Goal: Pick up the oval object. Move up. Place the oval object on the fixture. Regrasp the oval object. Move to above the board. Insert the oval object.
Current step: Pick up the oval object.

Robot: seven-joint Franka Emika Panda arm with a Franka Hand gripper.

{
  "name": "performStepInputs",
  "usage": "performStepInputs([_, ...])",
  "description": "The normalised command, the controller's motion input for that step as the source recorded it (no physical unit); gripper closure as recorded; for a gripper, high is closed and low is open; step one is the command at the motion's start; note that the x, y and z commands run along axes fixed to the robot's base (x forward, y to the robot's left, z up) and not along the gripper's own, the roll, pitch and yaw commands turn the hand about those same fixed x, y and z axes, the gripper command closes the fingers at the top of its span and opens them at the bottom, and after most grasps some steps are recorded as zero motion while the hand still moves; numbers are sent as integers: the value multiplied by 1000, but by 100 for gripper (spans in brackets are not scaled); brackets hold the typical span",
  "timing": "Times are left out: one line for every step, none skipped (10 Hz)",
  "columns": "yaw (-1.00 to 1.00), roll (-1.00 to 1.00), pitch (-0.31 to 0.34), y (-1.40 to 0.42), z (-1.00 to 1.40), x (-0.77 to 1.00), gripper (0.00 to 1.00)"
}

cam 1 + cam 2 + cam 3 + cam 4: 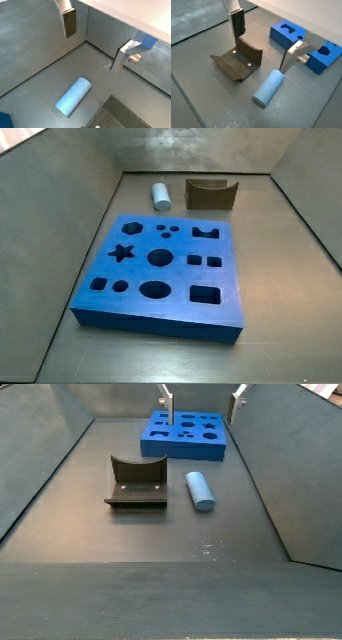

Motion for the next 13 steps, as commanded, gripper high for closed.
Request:
performStepInputs([0,-19,0,-14,0,0,0])
performStepInputs([0,0,-207,-83,-591,-91,0])
performStepInputs([43,49,0,-691,-1000,263,0])
performStepInputs([100,0,-3,-683,-1000,511,0])
performStepInputs([111,0,0,-629,-1000,491,0])
performStepInputs([149,0,0,-611,-1000,529,0])
performStepInputs([206,-17,0,-260,-1000,666,0])
performStepInputs([320,-31,14,83,-1000,560,0])
performStepInputs([480,-63,0,143,-943,11,0])
performStepInputs([0,0,0,0,-51,0,0])
performStepInputs([0,164,-96,-29,-957,-506,0])
performStepInputs([0,159,-99,0,-903,-511,0])
performStepInputs([3,-4,-1,0,-69,-26,0])
